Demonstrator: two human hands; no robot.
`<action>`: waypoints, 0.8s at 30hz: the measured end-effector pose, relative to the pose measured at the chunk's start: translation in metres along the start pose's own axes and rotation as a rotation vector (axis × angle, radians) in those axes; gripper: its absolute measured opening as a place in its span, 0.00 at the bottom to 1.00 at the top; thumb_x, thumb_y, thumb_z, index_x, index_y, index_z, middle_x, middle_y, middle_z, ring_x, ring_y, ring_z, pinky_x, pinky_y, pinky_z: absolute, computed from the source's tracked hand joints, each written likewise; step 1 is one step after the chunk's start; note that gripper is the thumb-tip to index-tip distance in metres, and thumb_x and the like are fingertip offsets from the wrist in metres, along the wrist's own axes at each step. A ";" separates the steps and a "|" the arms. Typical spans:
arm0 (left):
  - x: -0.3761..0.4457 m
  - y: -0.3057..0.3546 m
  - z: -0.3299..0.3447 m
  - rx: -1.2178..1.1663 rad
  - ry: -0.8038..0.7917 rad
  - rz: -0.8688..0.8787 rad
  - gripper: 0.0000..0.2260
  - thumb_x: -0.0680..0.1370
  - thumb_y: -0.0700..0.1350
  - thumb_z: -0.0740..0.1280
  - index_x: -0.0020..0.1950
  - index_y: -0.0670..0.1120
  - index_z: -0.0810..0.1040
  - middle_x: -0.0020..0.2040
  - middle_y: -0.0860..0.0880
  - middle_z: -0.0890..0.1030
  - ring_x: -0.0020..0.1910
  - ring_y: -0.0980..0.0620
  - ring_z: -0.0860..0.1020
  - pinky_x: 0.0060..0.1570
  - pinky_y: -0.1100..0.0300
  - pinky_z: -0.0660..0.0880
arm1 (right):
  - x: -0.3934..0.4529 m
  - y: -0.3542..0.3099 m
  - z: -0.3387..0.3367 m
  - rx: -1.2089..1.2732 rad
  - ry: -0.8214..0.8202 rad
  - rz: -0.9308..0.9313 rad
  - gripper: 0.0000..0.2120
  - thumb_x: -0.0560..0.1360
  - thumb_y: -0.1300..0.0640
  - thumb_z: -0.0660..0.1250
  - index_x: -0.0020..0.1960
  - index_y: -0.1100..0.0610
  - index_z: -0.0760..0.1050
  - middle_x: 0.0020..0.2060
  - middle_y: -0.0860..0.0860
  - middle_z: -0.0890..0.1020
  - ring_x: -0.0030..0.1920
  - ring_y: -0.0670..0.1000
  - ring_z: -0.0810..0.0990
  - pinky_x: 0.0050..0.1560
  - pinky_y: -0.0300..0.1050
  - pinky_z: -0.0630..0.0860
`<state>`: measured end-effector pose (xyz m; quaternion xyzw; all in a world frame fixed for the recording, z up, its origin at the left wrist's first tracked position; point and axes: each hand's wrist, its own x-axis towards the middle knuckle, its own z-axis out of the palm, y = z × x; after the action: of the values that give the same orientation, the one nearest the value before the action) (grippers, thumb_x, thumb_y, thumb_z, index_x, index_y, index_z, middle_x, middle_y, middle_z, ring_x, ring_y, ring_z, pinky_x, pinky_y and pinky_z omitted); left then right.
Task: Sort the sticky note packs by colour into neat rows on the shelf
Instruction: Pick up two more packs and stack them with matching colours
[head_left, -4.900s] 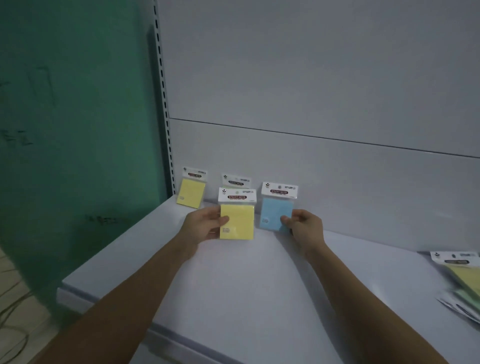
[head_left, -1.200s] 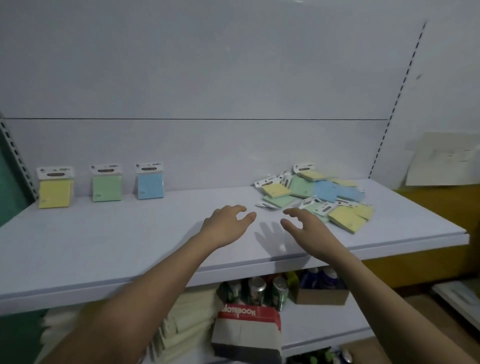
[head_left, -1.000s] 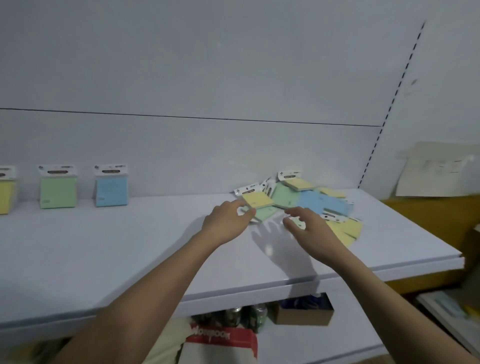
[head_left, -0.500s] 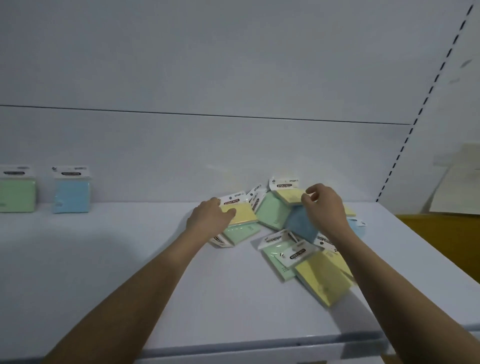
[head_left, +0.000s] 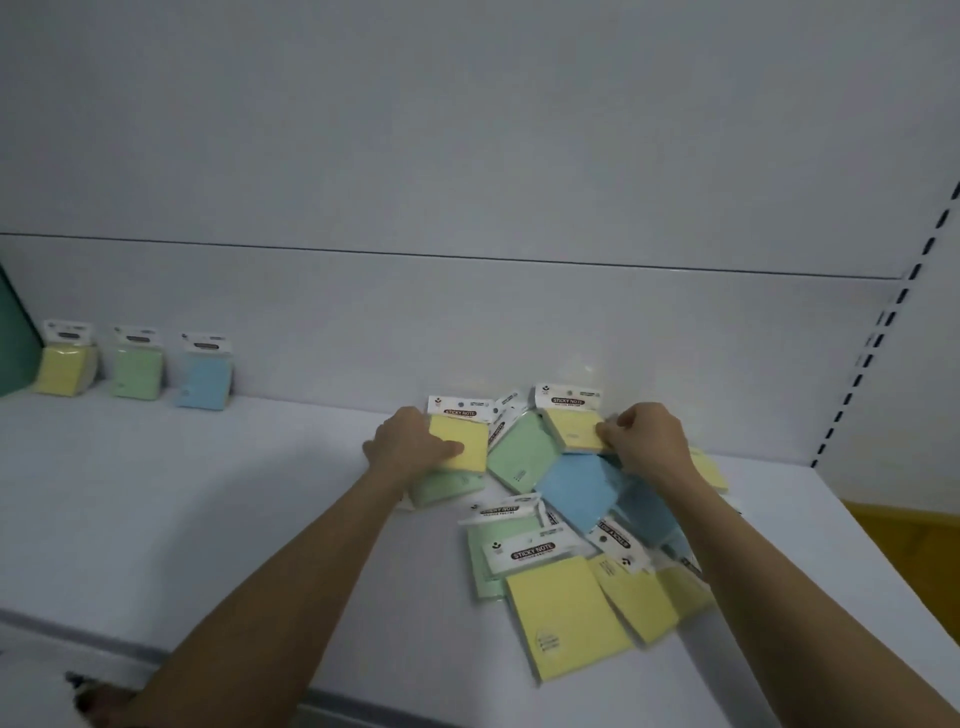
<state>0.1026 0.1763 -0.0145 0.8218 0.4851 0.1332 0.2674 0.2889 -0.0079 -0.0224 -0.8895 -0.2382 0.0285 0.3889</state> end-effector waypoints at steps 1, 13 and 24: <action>-0.002 0.003 0.000 -0.066 0.013 -0.003 0.22 0.68 0.55 0.75 0.58 0.47 0.76 0.57 0.49 0.80 0.61 0.46 0.76 0.60 0.53 0.70 | 0.001 0.002 -0.002 0.011 -0.031 -0.016 0.16 0.75 0.52 0.68 0.37 0.66 0.78 0.33 0.59 0.81 0.36 0.58 0.79 0.38 0.48 0.74; -0.049 0.021 0.007 -0.715 0.055 0.031 0.07 0.74 0.37 0.71 0.50 0.45 0.79 0.43 0.44 0.81 0.37 0.49 0.77 0.42 0.57 0.74 | -0.002 0.006 -0.037 0.308 -0.403 0.032 0.09 0.74 0.58 0.72 0.43 0.64 0.75 0.39 0.59 0.83 0.30 0.51 0.80 0.26 0.39 0.75; -0.084 -0.018 -0.040 -0.998 -0.088 -0.063 0.10 0.77 0.34 0.65 0.56 0.44 0.78 0.47 0.45 0.82 0.44 0.46 0.80 0.41 0.53 0.79 | -0.032 -0.033 -0.017 0.824 -0.528 -0.097 0.07 0.78 0.67 0.64 0.55 0.63 0.73 0.48 0.62 0.83 0.46 0.58 0.85 0.42 0.46 0.83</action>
<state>0.0284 0.1229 0.0117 0.5836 0.3751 0.3059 0.6520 0.2517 -0.0149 0.0083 -0.6120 -0.3390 0.3268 0.6355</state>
